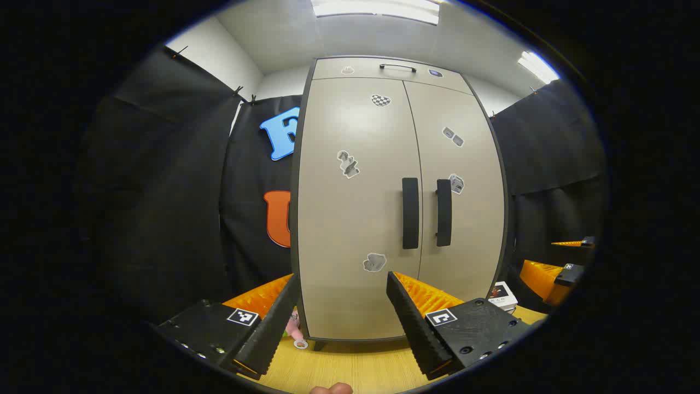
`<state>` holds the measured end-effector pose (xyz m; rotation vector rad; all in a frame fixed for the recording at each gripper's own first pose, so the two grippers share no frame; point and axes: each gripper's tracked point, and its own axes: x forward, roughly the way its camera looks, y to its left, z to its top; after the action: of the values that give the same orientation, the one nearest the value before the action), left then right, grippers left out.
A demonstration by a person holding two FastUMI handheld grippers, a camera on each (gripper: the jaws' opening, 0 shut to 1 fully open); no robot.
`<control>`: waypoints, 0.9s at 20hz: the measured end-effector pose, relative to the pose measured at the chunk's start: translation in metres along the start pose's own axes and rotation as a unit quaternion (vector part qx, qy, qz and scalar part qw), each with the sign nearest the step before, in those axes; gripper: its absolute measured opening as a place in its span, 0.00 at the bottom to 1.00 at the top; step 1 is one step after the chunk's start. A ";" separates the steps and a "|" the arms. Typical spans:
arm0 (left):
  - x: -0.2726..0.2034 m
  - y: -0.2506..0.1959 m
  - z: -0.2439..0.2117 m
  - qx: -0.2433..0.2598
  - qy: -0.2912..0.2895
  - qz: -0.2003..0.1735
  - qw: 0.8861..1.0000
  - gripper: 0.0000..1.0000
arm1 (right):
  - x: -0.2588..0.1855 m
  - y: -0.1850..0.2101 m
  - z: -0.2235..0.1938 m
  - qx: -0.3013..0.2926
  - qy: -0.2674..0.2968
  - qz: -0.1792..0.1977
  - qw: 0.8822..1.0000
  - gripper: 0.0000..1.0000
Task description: Open the right door of the double-door shoe cabinet with the right hand, and open the left door with the left hand.
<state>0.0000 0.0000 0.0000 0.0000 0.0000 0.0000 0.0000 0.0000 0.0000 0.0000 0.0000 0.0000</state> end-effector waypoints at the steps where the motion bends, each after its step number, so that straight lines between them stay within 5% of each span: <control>1: 0.001 0.000 -0.002 -0.003 0.003 0.001 1.000 0.95 | 0.000 -0.001 -0.001 0.003 0.002 -0.003 1.000 1.00; 18: 0.013 0.002 0.004 0.003 -0.011 -0.008 1.000 0.95 | 0.011 -0.006 -0.001 0.010 -0.001 -0.028 1.000 1.00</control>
<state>0.0128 0.0021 0.0035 0.0055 -0.0219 -0.0161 0.0114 -0.0061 -0.0014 0.0190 -0.0024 -0.0552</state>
